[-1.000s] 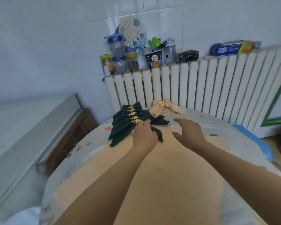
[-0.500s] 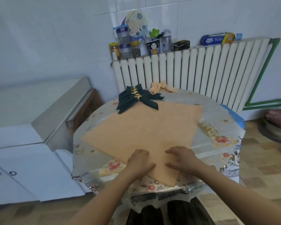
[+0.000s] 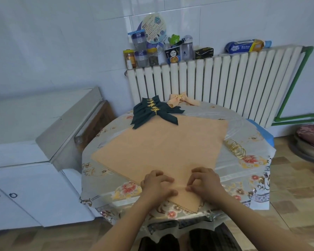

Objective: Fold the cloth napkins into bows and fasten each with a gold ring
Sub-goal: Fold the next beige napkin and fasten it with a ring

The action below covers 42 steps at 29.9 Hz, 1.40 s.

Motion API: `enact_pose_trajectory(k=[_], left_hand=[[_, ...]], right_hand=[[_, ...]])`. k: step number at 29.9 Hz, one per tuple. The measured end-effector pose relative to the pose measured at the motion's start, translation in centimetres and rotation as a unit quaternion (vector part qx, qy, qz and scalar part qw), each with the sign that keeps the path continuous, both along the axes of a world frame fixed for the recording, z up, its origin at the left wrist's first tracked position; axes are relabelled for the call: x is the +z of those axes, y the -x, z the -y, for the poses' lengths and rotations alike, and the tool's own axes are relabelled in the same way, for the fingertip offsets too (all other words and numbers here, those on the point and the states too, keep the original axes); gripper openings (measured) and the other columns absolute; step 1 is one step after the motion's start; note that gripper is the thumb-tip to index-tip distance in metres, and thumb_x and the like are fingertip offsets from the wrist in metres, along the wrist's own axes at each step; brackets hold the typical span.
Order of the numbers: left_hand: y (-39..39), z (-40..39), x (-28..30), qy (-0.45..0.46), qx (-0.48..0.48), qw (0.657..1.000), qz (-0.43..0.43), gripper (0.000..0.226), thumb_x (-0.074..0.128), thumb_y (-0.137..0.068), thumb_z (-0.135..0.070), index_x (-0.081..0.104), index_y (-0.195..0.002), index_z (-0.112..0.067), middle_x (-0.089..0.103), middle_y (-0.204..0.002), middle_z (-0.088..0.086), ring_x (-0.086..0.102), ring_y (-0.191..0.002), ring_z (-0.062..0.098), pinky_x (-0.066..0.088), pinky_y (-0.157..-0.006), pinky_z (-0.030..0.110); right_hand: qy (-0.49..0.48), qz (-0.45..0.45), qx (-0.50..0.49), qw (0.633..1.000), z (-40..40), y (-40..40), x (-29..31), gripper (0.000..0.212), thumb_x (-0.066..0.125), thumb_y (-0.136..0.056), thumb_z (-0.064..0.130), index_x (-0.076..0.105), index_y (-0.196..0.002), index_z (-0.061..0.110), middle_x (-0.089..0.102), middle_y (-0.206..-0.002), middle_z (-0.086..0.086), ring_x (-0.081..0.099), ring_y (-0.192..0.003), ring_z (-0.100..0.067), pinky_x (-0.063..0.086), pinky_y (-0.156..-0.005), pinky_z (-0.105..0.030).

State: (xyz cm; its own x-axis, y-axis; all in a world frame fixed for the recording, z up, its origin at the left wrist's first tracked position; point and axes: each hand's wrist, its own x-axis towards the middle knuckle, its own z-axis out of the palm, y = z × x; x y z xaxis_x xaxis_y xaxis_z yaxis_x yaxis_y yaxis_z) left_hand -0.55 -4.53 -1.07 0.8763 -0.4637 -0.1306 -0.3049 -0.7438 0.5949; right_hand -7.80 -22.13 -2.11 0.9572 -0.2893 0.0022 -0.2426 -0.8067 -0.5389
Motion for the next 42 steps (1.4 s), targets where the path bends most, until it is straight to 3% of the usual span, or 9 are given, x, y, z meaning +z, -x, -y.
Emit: enact_pose_trajectory(k=[6,14,19,22,24,30,33,36,42], left_hand=[[0.0,0.3,0.1,0.025,0.025,0.999,0.032,0.019,0.077,-0.071,-0.040,0.060,-0.064,-0.042,0.047,-0.119,-0.015,0.036,-0.122,0.012,0.020,-0.095,0.029],[-0.5,0.4,0.7,-0.029,-0.019,0.999,0.000,0.024,0.064,-0.074,-0.062,0.062,-0.091,-0.044,0.046,-0.124,-0.013,0.035,-0.124,0.015,0.024,-0.100,0.035],[-1.3,0.8,1.9,0.004,-0.029,0.999,0.043,0.021,0.061,-0.084,-0.045,0.071,-0.100,-0.036,0.060,-0.109,-0.016,0.048,-0.111,0.009,0.030,-0.096,0.030],[-2.2,0.8,2.3,0.065,-0.032,0.996,0.054,0.019,0.056,-0.091,-0.030,0.073,-0.085,-0.021,0.067,-0.087,-0.006,0.057,-0.089,0.014,0.040,-0.077,0.027],[-2.6,0.8,2.7,0.059,-0.050,0.993,0.085,0.021,0.053,-0.094,-0.025,0.067,-0.082,-0.016,0.063,-0.079,-0.001,0.054,-0.077,0.016,0.034,-0.064,0.029],[-3.3,0.5,4.3,0.010,-0.074,0.980,0.185,0.027,0.042,-0.099,-0.031,0.052,-0.078,-0.019,0.054,-0.067,0.001,0.052,-0.066,0.022,0.033,-0.055,0.032],[-3.4,0.4,5.2,-0.007,-0.071,0.975,0.211,0.029,0.040,-0.099,-0.030,0.054,-0.080,-0.014,0.054,-0.070,0.003,0.051,-0.067,0.024,0.030,-0.055,0.033],[-3.2,0.4,6.0,-0.007,-0.077,0.972,0.220,0.032,0.041,-0.099,-0.029,0.048,-0.073,-0.012,0.047,-0.063,0.001,0.047,-0.065,0.024,0.027,-0.054,0.034],[-3.0,0.0,7.0,-0.039,-0.086,0.974,0.205,0.042,0.039,-0.099,-0.027,0.034,-0.060,-0.016,0.040,-0.058,-0.001,0.043,-0.063,0.021,0.026,-0.056,0.032]], right_hand=[[0.092,-0.007,0.032,0.995,-0.6,-1.0,-0.1,0.010,0.059,-0.086,0.039,0.065,-0.091,0.033,0.051,-0.122,0.010,0.039,-0.117,-0.014,0.026,-0.093,-0.027],[-0.008,-0.075,0.048,0.996,0.6,-2.5,2.0,0.010,0.065,-0.083,0.036,0.059,-0.076,0.033,0.054,-0.092,0.011,0.053,-0.100,-0.015,0.042,-0.088,-0.030],[-0.045,-0.002,0.037,0.998,0.8,-3.0,3.2,0.017,0.063,-0.086,0.029,0.056,-0.071,0.031,0.059,-0.086,0.013,0.055,-0.094,-0.012,0.039,-0.093,-0.034],[-0.025,0.039,0.041,0.998,0.6,-2.9,3.7,0.008,0.063,-0.086,0.035,0.059,-0.088,0.028,0.057,-0.092,0.016,0.049,-0.097,-0.011,0.034,-0.094,-0.032],[0.012,0.040,0.040,0.998,0.9,-2.7,3.8,0.025,0.062,-0.085,0.043,0.061,-0.107,0.031,0.059,-0.102,0.014,0.050,-0.103,-0.013,0.030,-0.089,-0.031],[-0.046,0.085,-0.006,0.995,2.4,-2.3,4.7,0.045,0.049,-0.094,0.043,0.057,-0.069,0.006,0.045,-0.059,0.001,0.048,-0.063,-0.019,0.026,-0.061,-0.031],[-0.079,0.098,0.010,0.992,2.2,-2.1,5.5,0.047,0.050,-0.095,0.039,0.036,-0.058,0.013,0.031,-0.053,0.003,0.033,-0.053,-0.014,0.020,-0.055,-0.031],[-0.132,0.113,0.007,0.985,2.2,-2.2,5.6,0.047,0.053,-0.094,0.037,0.046,-0.058,0.007,0.036,-0.054,0.001,0.036,-0.053,-0.013,0.023,-0.056,-0.031],[-0.181,0.115,0.014,0.977,1.5,-2.0,5.6,0.050,0.057,-0.092,0.035,0.032,-0.051,0.020,0.027,-0.043,0.009,0.029,-0.042,-0.005,0.019,-0.047,-0.021]])
